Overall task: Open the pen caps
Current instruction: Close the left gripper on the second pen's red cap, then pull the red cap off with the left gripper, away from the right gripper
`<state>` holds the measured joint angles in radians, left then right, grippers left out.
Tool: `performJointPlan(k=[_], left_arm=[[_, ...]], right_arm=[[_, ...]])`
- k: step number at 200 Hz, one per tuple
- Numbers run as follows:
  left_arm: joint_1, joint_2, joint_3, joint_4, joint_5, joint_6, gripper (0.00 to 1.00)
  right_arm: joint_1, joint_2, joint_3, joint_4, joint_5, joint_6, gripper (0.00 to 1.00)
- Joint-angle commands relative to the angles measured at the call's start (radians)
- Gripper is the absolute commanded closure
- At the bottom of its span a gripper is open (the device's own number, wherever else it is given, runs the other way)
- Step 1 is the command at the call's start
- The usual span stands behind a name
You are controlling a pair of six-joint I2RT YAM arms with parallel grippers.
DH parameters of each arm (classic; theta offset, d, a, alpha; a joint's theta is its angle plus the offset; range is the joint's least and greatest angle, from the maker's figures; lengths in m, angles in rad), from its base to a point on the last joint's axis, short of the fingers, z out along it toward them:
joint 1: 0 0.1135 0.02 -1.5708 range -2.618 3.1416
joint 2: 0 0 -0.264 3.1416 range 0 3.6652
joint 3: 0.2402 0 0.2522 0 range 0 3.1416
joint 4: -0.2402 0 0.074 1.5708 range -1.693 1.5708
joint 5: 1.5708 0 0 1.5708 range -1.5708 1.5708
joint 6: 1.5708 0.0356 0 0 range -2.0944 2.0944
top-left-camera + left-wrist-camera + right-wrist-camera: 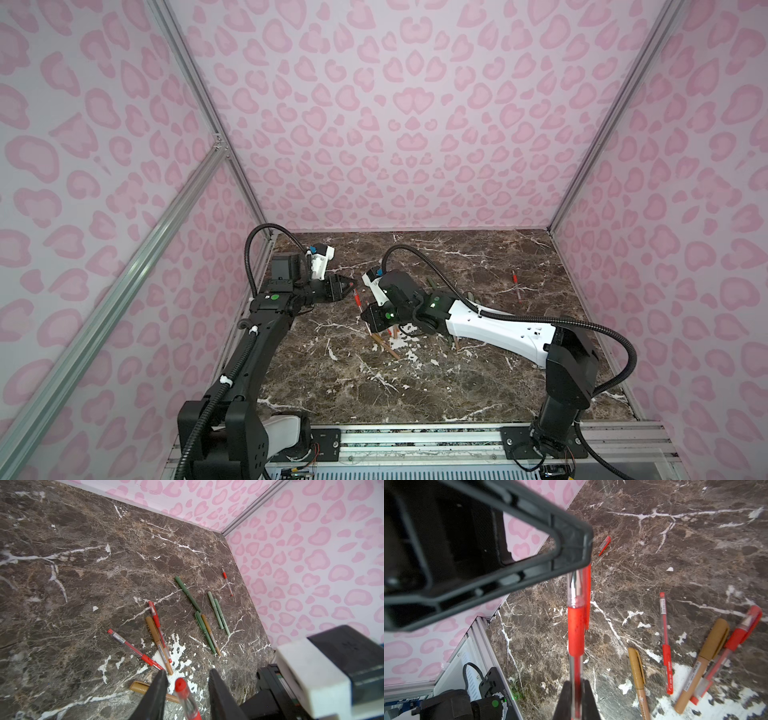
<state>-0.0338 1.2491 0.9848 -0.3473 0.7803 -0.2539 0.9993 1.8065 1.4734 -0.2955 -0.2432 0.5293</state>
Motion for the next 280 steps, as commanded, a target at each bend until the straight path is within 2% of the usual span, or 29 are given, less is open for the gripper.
performJointPlan(k=[1, 23, 56, 81, 113, 133, 151, 161, 188, 210, 232, 259, 280], left_arm=[[-0.003, -0.008, -0.004, 0.010, -0.002, -0.002, 0.74], [-0.004, -0.007, -0.024, 0.033, -0.005, -0.001, 0.78], [-0.010, -0.004, -0.025, 0.032, 0.001, -0.014, 0.76], [-0.012, -0.001, -0.019, 0.029, -0.006, -0.012, 0.96], [-0.013, -0.011, -0.017, 0.036, 0.004, -0.020, 0.96], [-0.013, -0.016, -0.013, 0.027, -0.002, -0.018, 0.97], [-0.013, -0.029, -0.012, 0.024, 0.002, -0.021, 0.97], [-0.013, -0.034, -0.022, 0.043, 0.009, -0.033, 0.97], [-0.012, -0.031, -0.013, 0.031, 0.012, -0.039, 0.96], [-0.012, -0.043, -0.024, 0.053, 0.023, -0.062, 0.97], [-0.010, -0.040, -0.022, 0.053, 0.022, -0.060, 0.96], [-0.002, -0.052, -0.008, 0.045, 0.005, -0.069, 0.97], [0.014, -0.057, -0.008, 0.062, 0.012, -0.086, 0.96]], right_arm=[[0.001, 0.002, 0.004, 0.003, 0.008, -0.009, 1.00], [0.004, 0.002, 0.003, 0.016, 0.010, -0.012, 1.00], [0.010, -0.005, 0.004, 0.016, 0.004, -0.015, 1.00], [0.009, 0.005, 0.020, 0.002, 0.009, -0.017, 1.00], [0.010, -0.005, 0.021, 0.029, 0.004, -0.015, 1.00], [0.007, 0.009, 0.032, 0.015, 0.009, -0.014, 0.90], [0.007, 0.023, 0.058, 0.005, -0.002, -0.025, 0.75], [0.005, 0.030, 0.061, 0.013, -0.008, -0.032, 0.70], [-0.003, 0.068, 0.105, -0.012, -0.014, -0.040, 0.68], [-0.004, 0.078, 0.101, 0.003, -0.021, -0.046, 0.73], [-0.008, 0.098, 0.109, -0.010, -0.027, -0.046, 0.88], [-0.004, 0.075, 0.054, 0.026, -0.036, -0.034, 1.00], [-0.005, 0.070, 0.021, 0.041, -0.035, -0.023, 1.00]])
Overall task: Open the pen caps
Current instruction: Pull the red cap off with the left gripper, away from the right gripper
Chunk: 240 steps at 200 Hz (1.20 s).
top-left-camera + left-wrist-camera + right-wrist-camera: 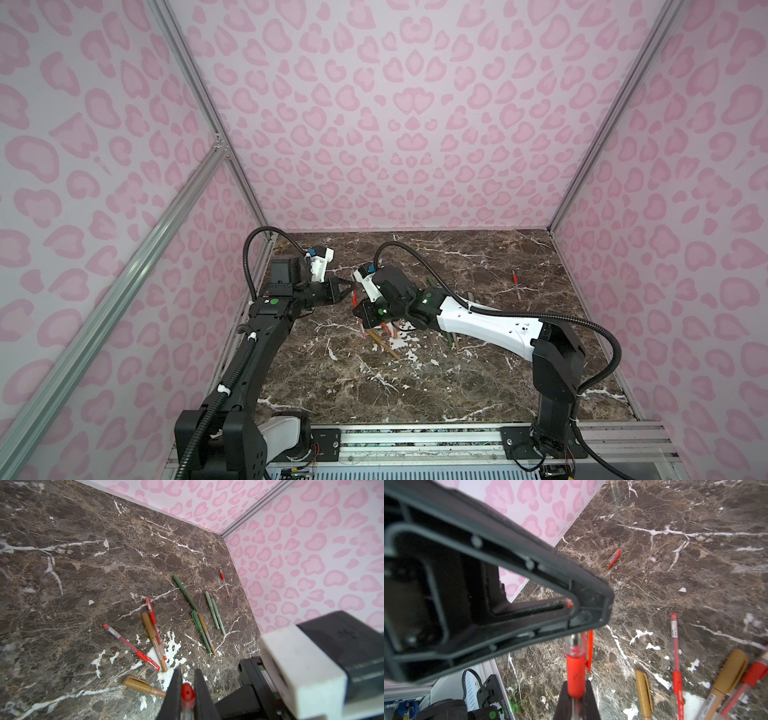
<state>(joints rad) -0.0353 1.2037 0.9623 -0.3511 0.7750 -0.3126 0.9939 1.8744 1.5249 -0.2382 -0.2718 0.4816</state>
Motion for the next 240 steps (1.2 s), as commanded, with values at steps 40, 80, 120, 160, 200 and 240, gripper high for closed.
performJointPlan(k=[40, 80, 120, 160, 200, 240], left_arm=[[0.060, -0.032, 0.057, 0.075, 0.026, -0.067, 0.96], [0.109, -0.003, 0.137, 0.038, 0.022, -0.075, 0.97], [0.121, 0.058, 0.217, -0.028, 0.007, -0.038, 0.97], [0.120, 0.153, 0.277, -0.158, -0.126, 0.080, 0.97], [0.105, 0.300, 0.328, -0.239, -0.286, 0.193, 0.97], [0.095, 0.491, 0.424, -0.314, -0.415, 0.243, 0.97]], right_arm=[[0.010, -0.030, -0.184, 0.029, -0.001, 0.041, 1.00], [0.009, -0.077, -0.260, 0.040, 0.015, 0.047, 1.00], [-0.002, -0.101, -0.277, 0.014, 0.019, 0.035, 1.00], [-0.045, -0.192, -0.347, 0.000, 0.052, 0.038, 1.00], [-0.103, -0.324, -0.429, -0.048, 0.088, 0.022, 1.00], [-0.169, -0.454, -0.500, -0.116, 0.127, 0.020, 1.00]])
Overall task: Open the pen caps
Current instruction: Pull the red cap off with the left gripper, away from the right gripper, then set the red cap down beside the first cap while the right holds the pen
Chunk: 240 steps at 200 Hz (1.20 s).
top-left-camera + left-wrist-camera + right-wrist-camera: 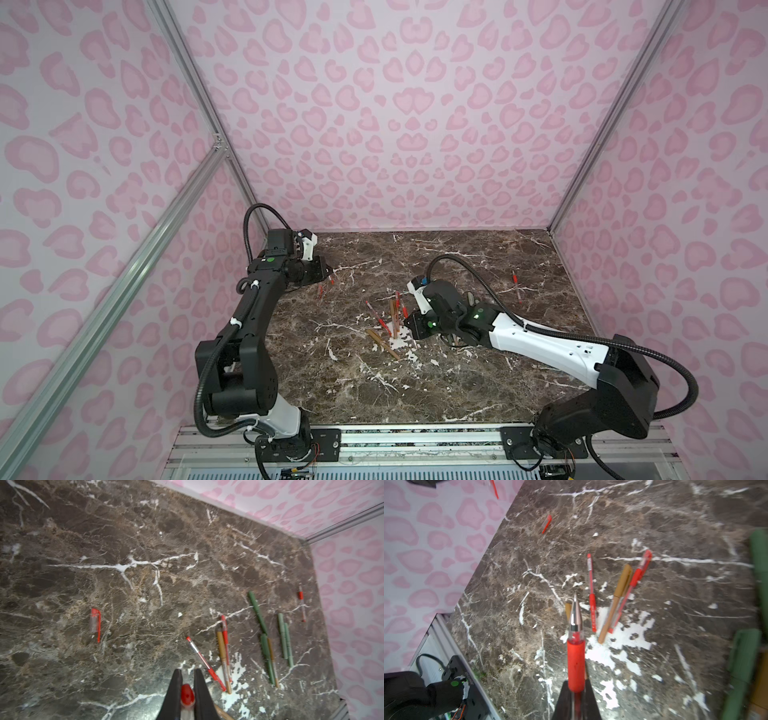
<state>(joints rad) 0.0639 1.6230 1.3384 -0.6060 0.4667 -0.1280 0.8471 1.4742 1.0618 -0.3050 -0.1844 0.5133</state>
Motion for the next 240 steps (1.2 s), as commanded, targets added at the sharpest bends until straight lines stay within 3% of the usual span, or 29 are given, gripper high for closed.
performJointPlan(k=[1, 73, 124, 163, 240], left_arm=[[-0.004, 0.077, 0.049, -0.060, -0.108, 0.058, 0.97], [-0.071, 0.405, 0.277, -0.209, -0.267, 0.106, 0.96], [-0.083, 0.548, 0.401, -0.271, -0.368, 0.125, 0.96], [-0.084, 0.601, 0.440, -0.287, -0.394, 0.131, 0.95], [-0.087, 0.660, 0.501, -0.316, -0.416, 0.129, 0.81]], right_arm=[[-0.024, -0.057, -0.039, -0.051, 0.041, -0.013, 1.00], [-0.113, -0.235, -0.148, -0.126, 0.082, -0.010, 1.00], [-0.142, -0.314, -0.205, -0.123, 0.096, 0.000, 1.00], [-0.162, -0.347, -0.224, -0.123, 0.084, 0.002, 1.00], [-0.188, -0.361, -0.223, -0.145, 0.074, 0.001, 1.00]])
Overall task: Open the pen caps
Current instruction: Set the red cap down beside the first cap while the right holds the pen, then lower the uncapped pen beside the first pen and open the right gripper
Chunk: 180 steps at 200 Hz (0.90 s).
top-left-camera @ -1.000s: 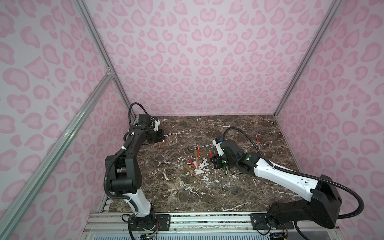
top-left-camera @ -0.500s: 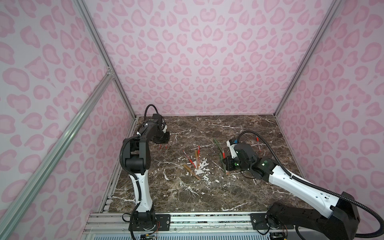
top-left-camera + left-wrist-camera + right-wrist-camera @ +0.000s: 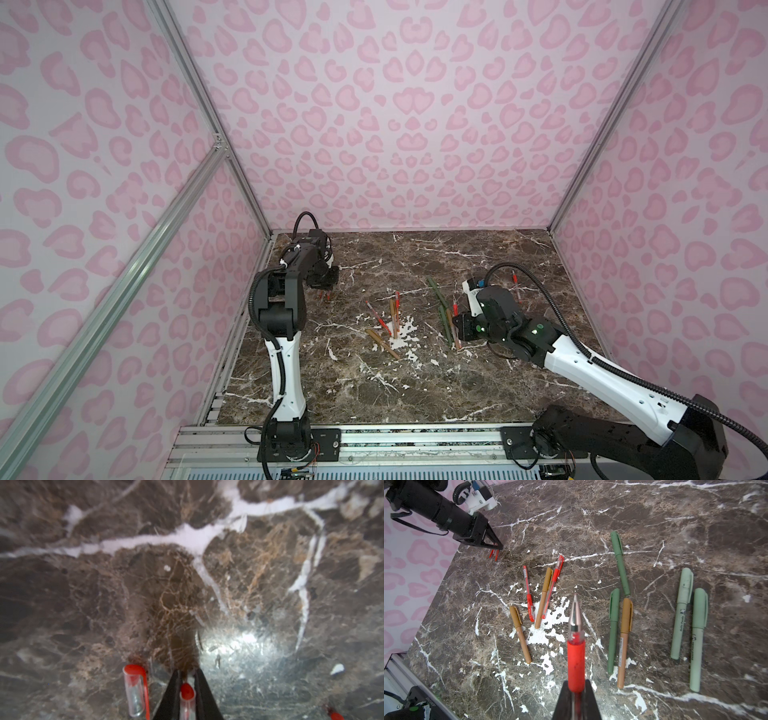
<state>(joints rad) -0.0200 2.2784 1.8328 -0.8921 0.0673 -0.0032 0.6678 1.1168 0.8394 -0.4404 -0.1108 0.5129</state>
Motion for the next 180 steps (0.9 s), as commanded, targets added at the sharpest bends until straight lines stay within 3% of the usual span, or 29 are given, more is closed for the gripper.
performJointPlan(k=[1, 44, 83, 96, 180], left_arm=[[-0.004, 0.005, 0.007, -0.029, -0.017, 0.005, 0.81], [-0.011, -0.035, 0.001, -0.034, 0.003, 0.000, 0.71], [-0.024, -0.161, -0.053, -0.020, 0.058, -0.017, 0.65], [-0.040, -0.218, -0.080, -0.015, 0.056, -0.014, 0.57], [-0.070, -0.729, -0.512, 0.196, 0.151, -0.022, 0.25]], right_arm=[[-0.009, -0.004, 0.000, -0.010, 0.001, 0.001, 1.00], [-0.023, -0.033, -0.021, -0.007, 0.020, -0.004, 1.00], [-0.065, -0.052, -0.018, -0.030, 0.013, -0.039, 1.00], [-0.096, -0.045, -0.003, -0.055, 0.005, -0.055, 1.00], [-0.359, 0.057, 0.103, -0.155, -0.067, -0.232, 1.00]])
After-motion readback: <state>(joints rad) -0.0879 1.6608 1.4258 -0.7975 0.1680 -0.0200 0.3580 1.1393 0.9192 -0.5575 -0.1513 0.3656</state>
